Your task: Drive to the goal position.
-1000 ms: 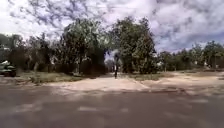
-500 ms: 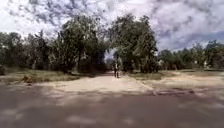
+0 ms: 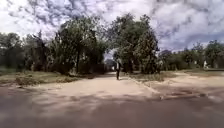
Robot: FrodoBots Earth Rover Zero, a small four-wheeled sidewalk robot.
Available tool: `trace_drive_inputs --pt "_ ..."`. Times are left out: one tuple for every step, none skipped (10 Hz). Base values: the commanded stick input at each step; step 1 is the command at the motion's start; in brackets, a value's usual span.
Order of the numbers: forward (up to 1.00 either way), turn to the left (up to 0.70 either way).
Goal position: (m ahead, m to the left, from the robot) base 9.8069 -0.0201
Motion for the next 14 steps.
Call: trace_drive_inputs --pt "0.85 0.0" --pt "0.85 0.0" --pt "0.85 0.0" --pt "0.85 0.0" --pt "0.85 0.0" --pt "0.85 0.0" --pt "0.85 0.0" --pt "0.85 0.0" --pt "0.85 0.0" --pt "0.85 0.0" --pt "0.85 0.0" --pt "0.85 0.0" --pt "0.85 0.0" --pt "0.85 0.0"
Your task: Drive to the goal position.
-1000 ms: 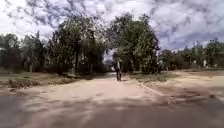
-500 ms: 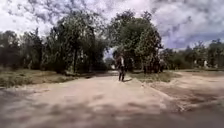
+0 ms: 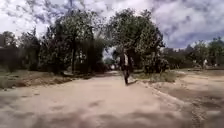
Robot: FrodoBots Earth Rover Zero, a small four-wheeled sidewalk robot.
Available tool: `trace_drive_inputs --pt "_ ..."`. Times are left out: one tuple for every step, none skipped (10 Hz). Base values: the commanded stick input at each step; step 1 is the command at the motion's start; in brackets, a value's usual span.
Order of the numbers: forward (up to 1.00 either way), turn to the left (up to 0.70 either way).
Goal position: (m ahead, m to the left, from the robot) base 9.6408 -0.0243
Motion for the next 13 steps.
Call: trace_drive_inputs --pt "0.85 0.0" --pt "0.85 0.0" --pt "0.85 0.0" --pt "0.85 0.0" --pt "0.85 0.0" --pt "0.85 0.0" --pt "0.85 0.0" --pt "0.85 0.0" --pt "0.85 0.0" --pt "0.85 0.0" --pt "0.85 0.0" --pt "0.85 0.0" --pt "0.85 0.0"
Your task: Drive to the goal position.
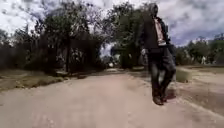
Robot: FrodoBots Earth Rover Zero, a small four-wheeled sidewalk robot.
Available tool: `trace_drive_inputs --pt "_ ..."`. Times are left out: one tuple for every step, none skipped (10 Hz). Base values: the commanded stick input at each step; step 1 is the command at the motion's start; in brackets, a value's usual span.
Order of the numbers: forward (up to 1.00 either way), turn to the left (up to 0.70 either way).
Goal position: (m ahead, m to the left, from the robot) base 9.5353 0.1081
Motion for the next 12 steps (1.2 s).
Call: trace_drive_inputs --pt "0.85 0.0" --pt "0.85 0.0" --pt "0.85 0.0" --pt "0.85 0.0" --pt "0.85 0.0" --pt "0.85 0.0" --pt "0.85 0.0" --pt "0.85 0.0" --pt "0.85 0.0" --pt "0.85 0.0" --pt "0.85 0.0" --pt "0.85 0.0"
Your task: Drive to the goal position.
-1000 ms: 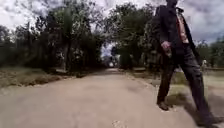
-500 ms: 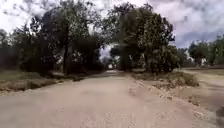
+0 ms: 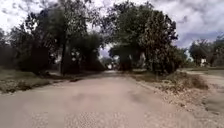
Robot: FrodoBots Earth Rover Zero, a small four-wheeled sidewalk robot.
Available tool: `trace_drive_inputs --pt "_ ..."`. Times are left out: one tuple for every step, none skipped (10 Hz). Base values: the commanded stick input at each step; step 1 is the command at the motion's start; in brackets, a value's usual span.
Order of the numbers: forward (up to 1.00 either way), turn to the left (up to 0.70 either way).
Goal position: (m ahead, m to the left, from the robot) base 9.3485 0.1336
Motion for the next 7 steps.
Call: trace_drive_inputs --pt "0.85 0.0" --pt "0.85 0.0" --pt "0.85 0.0" --pt "0.85 0.0" --pt "0.85 0.0" --pt "0.85 0.0" --pt "0.85 0.0"
